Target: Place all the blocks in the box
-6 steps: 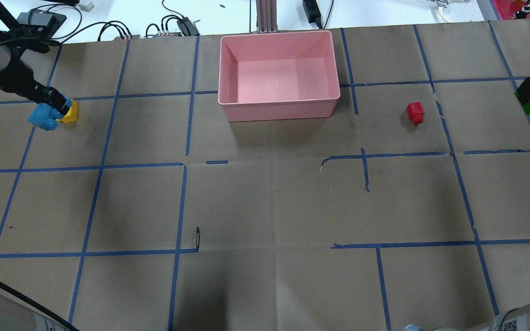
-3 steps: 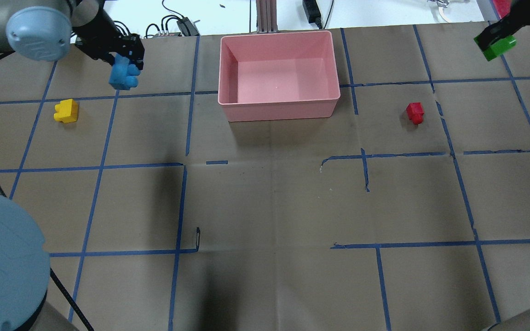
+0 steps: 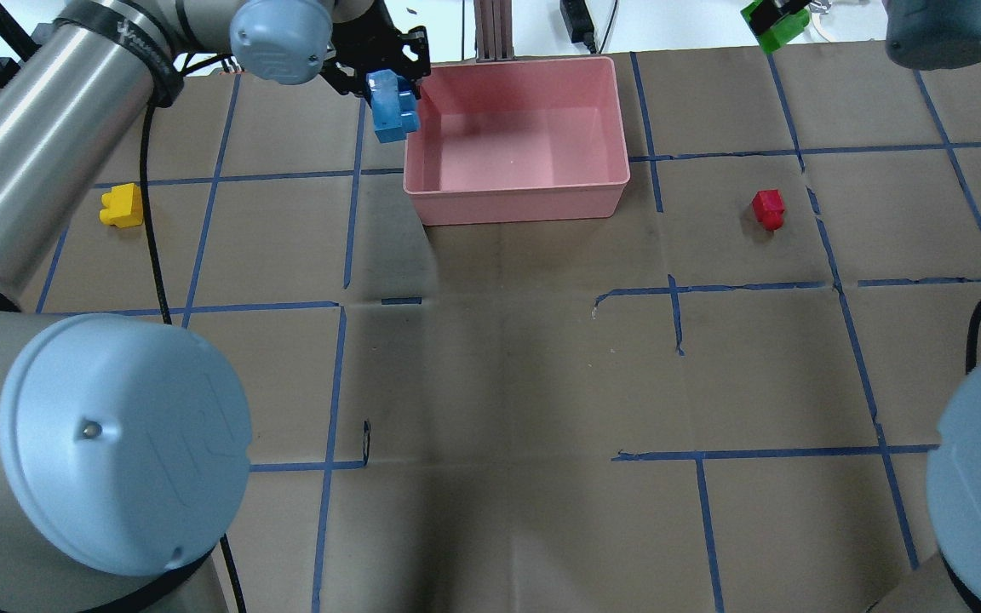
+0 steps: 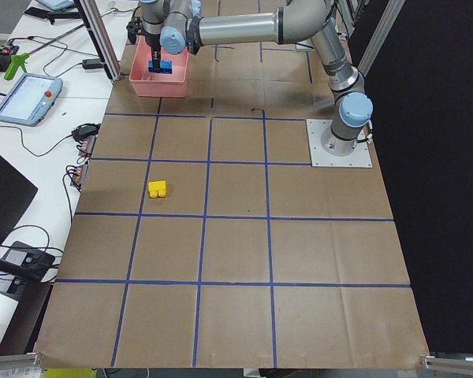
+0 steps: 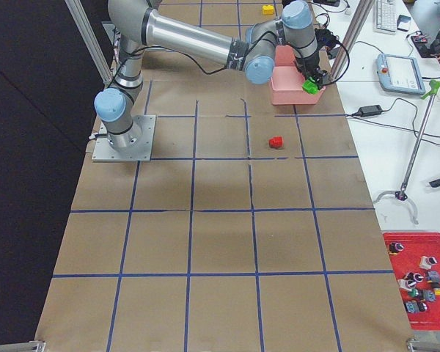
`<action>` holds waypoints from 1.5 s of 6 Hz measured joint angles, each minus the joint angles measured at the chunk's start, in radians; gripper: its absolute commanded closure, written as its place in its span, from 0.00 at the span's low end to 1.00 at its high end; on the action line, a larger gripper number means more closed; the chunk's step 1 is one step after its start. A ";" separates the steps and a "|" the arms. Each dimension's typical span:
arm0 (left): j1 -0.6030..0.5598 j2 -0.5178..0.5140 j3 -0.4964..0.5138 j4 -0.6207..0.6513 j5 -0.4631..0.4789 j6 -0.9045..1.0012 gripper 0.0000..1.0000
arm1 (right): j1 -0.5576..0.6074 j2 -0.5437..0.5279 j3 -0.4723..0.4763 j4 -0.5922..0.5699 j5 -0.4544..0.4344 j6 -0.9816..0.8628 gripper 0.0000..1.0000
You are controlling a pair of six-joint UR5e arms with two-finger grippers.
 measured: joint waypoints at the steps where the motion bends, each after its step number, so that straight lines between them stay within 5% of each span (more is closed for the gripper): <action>1: -0.024 -0.043 0.012 0.033 -0.001 -0.045 0.75 | 0.053 0.042 -0.045 0.000 0.005 0.082 0.95; 2: -0.037 -0.066 0.015 0.055 -0.003 -0.078 0.09 | 0.093 0.073 -0.069 -0.008 0.006 0.158 0.95; 3: -0.044 -0.075 0.015 0.065 -0.002 -0.102 0.01 | 0.111 0.087 -0.073 -0.020 0.007 0.196 0.95; 6: -0.055 -0.061 0.039 0.073 0.002 -0.181 0.01 | 0.127 0.096 -0.067 -0.038 0.063 0.222 0.95; 9: 0.089 0.041 0.018 -0.037 0.010 0.093 0.01 | 0.230 0.147 -0.063 -0.152 0.095 0.383 0.94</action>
